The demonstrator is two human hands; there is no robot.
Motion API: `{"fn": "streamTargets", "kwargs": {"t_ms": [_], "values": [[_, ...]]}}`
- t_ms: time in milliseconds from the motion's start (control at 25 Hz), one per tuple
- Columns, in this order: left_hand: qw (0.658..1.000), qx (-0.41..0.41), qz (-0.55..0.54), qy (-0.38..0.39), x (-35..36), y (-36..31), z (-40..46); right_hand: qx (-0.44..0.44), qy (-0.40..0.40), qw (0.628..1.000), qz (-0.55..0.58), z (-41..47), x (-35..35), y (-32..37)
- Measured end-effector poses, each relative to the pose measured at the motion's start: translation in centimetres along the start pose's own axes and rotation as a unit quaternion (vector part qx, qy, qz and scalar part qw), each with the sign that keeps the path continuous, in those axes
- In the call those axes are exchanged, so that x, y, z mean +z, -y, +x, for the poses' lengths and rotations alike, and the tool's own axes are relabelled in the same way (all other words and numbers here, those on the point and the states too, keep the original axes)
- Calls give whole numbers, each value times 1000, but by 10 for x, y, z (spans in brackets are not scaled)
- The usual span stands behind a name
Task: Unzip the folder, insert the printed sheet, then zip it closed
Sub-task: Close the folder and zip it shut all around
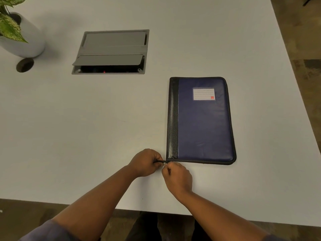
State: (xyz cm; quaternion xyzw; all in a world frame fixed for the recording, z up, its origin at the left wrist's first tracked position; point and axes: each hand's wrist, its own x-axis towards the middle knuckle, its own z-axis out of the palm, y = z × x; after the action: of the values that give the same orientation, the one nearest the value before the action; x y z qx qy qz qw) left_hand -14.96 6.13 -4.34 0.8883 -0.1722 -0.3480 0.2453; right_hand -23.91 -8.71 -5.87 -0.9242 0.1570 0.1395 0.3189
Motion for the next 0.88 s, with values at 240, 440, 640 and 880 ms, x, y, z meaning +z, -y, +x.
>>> {"fn": "streamTargets", "kwargs": {"t_ms": [240, 440, 640, 880], "values": [[997, -23, 55, -58, 5, -4, 1, 56, -38, 998, -11, 5, -7, -6], [994, -60, 67, -61, 5, -9, 1, 77, -58, 995, -2, 6, -24, -28], [993, -82, 79, -41, 1, -16, 3, 92, -73, 993, -9, 3, -49, -63], [990, -77, 114, -4, -9, -21, 11, 129, -121, 984, 17, 2, -79, -101]]}}
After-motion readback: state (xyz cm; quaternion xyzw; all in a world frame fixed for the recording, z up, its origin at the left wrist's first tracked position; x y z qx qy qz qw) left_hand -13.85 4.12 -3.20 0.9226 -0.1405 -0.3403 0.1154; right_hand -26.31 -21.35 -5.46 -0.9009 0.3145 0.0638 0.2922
